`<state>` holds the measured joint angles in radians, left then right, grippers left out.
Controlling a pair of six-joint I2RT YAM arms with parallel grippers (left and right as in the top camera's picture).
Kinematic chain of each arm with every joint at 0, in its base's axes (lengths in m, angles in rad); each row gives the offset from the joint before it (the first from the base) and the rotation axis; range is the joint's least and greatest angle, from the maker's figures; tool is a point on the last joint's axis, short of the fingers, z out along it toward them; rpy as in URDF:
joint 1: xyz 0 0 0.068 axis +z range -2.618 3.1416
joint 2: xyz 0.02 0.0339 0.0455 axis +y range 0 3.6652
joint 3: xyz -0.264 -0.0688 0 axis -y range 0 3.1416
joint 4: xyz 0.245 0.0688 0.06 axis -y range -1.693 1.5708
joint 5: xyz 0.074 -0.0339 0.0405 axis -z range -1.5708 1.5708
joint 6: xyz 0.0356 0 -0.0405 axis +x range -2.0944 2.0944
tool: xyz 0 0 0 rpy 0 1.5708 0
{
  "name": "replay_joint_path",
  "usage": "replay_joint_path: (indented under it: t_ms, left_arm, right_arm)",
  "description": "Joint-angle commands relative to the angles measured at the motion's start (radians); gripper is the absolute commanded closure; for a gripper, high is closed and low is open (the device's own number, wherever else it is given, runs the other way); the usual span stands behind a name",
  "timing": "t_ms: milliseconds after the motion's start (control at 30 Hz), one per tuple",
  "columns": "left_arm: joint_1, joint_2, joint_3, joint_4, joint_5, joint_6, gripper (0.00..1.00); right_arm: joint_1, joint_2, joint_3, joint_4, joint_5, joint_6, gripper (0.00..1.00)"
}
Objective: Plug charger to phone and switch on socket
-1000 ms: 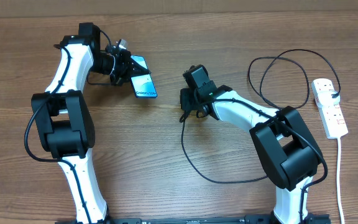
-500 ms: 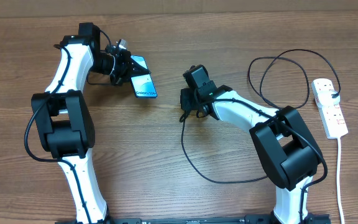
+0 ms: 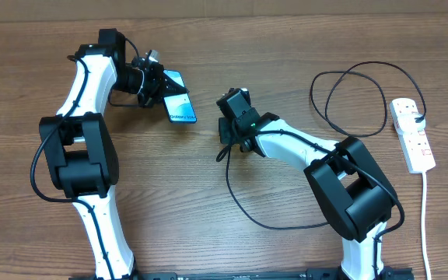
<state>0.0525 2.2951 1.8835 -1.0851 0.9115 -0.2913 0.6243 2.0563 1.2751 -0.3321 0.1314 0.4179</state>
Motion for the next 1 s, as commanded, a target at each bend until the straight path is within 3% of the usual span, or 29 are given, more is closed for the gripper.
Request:
replay_joint_path:
  t_ms: [0,100,200,533,633,767,967]
  left_arm:
    - [-0.006,-0.025,0.002,-0.002,0.032,0.016,0.96]
    - [-0.006,-0.025,0.002,-0.002,0.032,0.016,0.96]
    - [-0.006,-0.025,0.002,-0.001,0.062,0.022,0.96]
    - [-0.006,-0.025,0.002,0.099,0.441,0.052,0.96]
    - [-0.006,-0.025,0.002,0.100,0.502,0.053,0.96]
    - [-0.007,-0.025,0.002,0.108,0.513,0.053,0.96]
    - [-0.007,-0.025,0.002,0.116,0.491,0.053,0.96]
  right_arm:
    - [0.000,0.031,-0.006,-0.003,0.035,0.001,0.89]
    - [0.000,0.031,-0.006,-0.002,0.037,0.000,0.96]
    - [-0.002,0.031,-0.004,-0.006,0.028,0.000,0.96]
    - [-0.109,-0.145,0.035,-0.135,-0.330,-0.007,0.96]
    - [-0.149,-0.173,0.035,-0.206,-0.397,-0.106,0.96]
    - [-0.191,-0.179,0.035,-0.396,-0.249,-0.190,0.96]
    - [-0.208,-0.179,0.033,-0.615,0.014,-0.191,0.96]
